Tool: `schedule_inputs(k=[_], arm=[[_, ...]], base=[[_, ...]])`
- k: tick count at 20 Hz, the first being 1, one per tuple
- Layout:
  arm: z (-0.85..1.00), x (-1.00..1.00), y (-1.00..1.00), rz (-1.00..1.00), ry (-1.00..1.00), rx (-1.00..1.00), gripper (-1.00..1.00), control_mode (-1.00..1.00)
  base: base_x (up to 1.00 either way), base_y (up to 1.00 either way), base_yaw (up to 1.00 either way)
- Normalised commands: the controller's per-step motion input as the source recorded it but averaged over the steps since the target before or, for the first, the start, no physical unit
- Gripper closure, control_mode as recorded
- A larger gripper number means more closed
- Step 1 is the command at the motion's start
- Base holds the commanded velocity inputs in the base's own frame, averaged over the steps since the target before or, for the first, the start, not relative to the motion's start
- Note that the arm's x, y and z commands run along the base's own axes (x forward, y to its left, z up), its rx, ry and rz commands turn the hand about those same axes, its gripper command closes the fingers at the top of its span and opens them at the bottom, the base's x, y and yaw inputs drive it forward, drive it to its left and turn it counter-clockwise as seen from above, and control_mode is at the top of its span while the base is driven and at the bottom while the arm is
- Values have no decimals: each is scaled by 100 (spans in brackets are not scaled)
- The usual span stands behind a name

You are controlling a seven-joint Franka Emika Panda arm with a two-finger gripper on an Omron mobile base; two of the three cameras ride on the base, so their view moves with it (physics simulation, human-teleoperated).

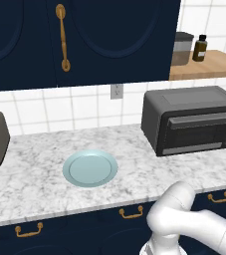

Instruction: Pick up the kebab skewer and baguette bread, and place them inside the toaster oven. Close the toaster oven door and start by setting the timer.

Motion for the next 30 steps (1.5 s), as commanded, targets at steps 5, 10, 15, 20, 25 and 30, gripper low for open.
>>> schedule_inputs(k=[5,10,15,20,25,30], arm=[[-1,-2,6,0,7,1,-100,-100],[-2,0,18,0,9,5,-100,-100],[-2,16,9,0,6,8,-100,-100],[-9,26,0,0,4,8,-100,-100],[-18,14,-10,0,1,8,-100,-100],[-12,1,-33,0,0,4,-100,-100]], base=[[0,0,0],[0,0,0],[0,0,0],[0,0,0],[0,0,0],[0,0,0]])
